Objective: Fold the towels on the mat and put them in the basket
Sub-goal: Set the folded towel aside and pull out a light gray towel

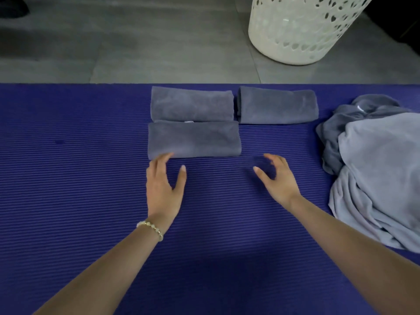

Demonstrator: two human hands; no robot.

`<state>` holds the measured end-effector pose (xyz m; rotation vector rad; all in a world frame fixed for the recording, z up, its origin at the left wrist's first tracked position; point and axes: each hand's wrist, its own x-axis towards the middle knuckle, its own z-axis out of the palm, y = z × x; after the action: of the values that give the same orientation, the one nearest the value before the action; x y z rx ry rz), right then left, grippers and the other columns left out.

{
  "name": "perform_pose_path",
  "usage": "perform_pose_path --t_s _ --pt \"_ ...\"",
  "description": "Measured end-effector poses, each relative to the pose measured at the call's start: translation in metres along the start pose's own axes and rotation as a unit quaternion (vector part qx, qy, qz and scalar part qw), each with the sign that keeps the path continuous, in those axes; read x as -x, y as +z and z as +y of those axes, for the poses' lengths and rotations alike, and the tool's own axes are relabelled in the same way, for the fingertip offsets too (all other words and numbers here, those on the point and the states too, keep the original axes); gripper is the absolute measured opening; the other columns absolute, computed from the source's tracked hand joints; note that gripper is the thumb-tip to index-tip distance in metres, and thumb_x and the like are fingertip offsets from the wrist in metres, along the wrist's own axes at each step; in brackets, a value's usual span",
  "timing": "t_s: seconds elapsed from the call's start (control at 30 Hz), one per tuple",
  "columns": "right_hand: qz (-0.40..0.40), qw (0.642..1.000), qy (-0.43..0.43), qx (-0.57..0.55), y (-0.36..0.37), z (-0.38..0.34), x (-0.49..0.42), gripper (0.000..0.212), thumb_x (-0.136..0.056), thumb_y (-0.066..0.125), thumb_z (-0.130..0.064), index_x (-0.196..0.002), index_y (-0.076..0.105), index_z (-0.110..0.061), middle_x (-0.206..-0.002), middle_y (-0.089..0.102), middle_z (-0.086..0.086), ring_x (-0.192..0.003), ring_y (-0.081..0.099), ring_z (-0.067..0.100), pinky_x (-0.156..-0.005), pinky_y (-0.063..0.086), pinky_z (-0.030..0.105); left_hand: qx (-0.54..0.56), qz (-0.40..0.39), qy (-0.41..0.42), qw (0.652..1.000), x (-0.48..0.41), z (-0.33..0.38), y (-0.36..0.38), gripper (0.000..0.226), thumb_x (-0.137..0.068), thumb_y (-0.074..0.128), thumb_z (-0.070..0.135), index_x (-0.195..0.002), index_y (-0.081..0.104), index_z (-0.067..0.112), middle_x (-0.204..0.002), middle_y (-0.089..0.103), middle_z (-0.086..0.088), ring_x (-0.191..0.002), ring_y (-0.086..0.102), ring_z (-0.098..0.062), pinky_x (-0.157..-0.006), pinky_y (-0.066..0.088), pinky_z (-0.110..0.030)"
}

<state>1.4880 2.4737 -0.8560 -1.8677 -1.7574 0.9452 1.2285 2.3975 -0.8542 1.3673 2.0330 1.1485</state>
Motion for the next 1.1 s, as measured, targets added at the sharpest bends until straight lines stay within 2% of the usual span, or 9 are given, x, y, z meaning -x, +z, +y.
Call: perform_pose_path --t_s 0.13,0.2,0.27,0.37,0.53,0.7,0.83,0.93,1.1 --pt "0.023 0.997 -0.024 0.069 -0.026 0.035 0.039 0.06 -0.088 0.063 -0.041 -0.139 0.042 -0.019 -0.144 0.038 -0.003 -0.131 0.039 0.016 -0.105 0.037 0.03 -0.052 -0.149 0.034 0.987 0.072 0.007 0.017 0.05 -0.094 0.051 0.043 -0.14 0.043 0.024 -0.143 0.037 0.009 -0.131 0.027 -0.001 -0.111 0.021 -0.023" --pt "0.03 0.997 0.0 0.07 -0.037 0.051 0.06 0.061 -0.087 0.065 -0.039 -0.139 0.041 -0.018 -0.144 0.037 -0.001 -0.131 0.04 0.018 -0.106 0.039 0.036 -0.08 -0.234 0.028 0.969 0.107 0.01 0.024 0.056 -0.094 0.046 0.049 -0.145 0.035 0.026 -0.149 0.032 0.011 -0.138 0.022 -0.004 -0.117 0.019 -0.029" --pt "0.028 0.996 0.023 0.086 -0.05 0.069 0.08 0.063 -0.087 0.065 -0.039 -0.14 0.04 -0.016 -0.144 0.037 0.001 -0.13 0.041 0.02 -0.106 0.039 0.036 -0.133 -0.303 0.028 0.943 0.132 0.015 0.029 0.062 -0.095 0.04 0.054 -0.149 0.025 0.029 -0.155 0.021 0.013 -0.144 0.011 -0.007 -0.121 0.009 -0.032" --pt "0.005 0.986 0.027 0.162 -0.075 0.09 0.099 0.067 -0.086 0.066 -0.041 -0.141 0.039 -0.014 -0.147 0.037 0.004 -0.132 0.041 0.025 -0.106 0.04 0.04 -0.196 -0.356 0.032 0.913 0.142 0.03 0.035 0.068 -0.095 0.034 0.058 -0.153 0.014 0.027 -0.16 0.007 0.011 -0.147 -0.002 -0.01 -0.121 -0.002 -0.032" --pt "0.028 0.978 0.083 0.189 -0.109 0.115 0.122 0.07 -0.086 0.066 -0.041 -0.143 0.037 -0.011 -0.151 0.033 0.007 -0.137 0.034 0.027 -0.109 0.036 0.043 -0.228 -0.421 0.015 0.878 0.142 0.057 0.05 0.073 -0.094 0.03 0.064 -0.153 0.009 0.029 -0.161 0.003 0.008 -0.148 -0.003 -0.014 -0.12 0.002 -0.037" --pt "0.069 0.973 0.135 0.173 -0.13 0.14 0.123 0.077 -0.086 0.066 -0.044 -0.147 0.03 -0.013 -0.154 0.028 0.008 -0.142 0.025 0.027 -0.114 0.027 0.047 -0.273 -0.408 0.003 0.871 0.152 0.068 0.067 0.075 -0.09 0.025 0.07 -0.153 0.009 0.032 -0.161 0.003 0.006 -0.148 -0.004 -0.019 -0.119 0.008 -0.039" --pt "0.031 0.97 0.215 0.111 -0.147 0.156 0.11 0.082 -0.085 0.063 -0.05 -0.149 0.023 -0.019 -0.15 0.035 0.007 -0.139 0.031 0.029 -0.113 0.028 0.048 -0.302 -0.37 0.014 0.879 0.15 0.067 0.073 0.075 -0.089 0.024 0.071 -0.153 0.014 0.032 -0.159 0.015 0.006 -0.146 0.01 -0.019 -0.115 0.022 -0.04" --pt "-0.029 0.953 0.24 0.183 -0.15 0.159 0.101 0.071 -0.089 0.053 -0.055 -0.146 0.031 -0.018 -0.145 0.039 0.01 -0.135 0.032 0.031 -0.11 0.029 0.047 -0.32 -0.347 0.028 0.881 0.148 0.063 0.076 0.072 -0.09 0.022 0.07 -0.151 0.02 0.032 -0.153 0.025 0.008 -0.139 0.022 -0.016 -0.111 0.029 -0.038" --pt "0.005 0.948 0.211 0.236 -0.153 0.162 0.09 0.043 -0.09 0.056 -0.048 -0.116 0.056 -0.015 -0.135 0.036 0.009 -0.128 0.03 0.03 -0.11 0.025 0.04 -0.336 -0.317 0.032 0.886 0.149 0.059 0.084 0.068 -0.091 0.022 0.067 -0.15 0.022 0.034 -0.146 0.03 0.008 -0.132 0.028 -0.017 -0.109 0.028 -0.039"
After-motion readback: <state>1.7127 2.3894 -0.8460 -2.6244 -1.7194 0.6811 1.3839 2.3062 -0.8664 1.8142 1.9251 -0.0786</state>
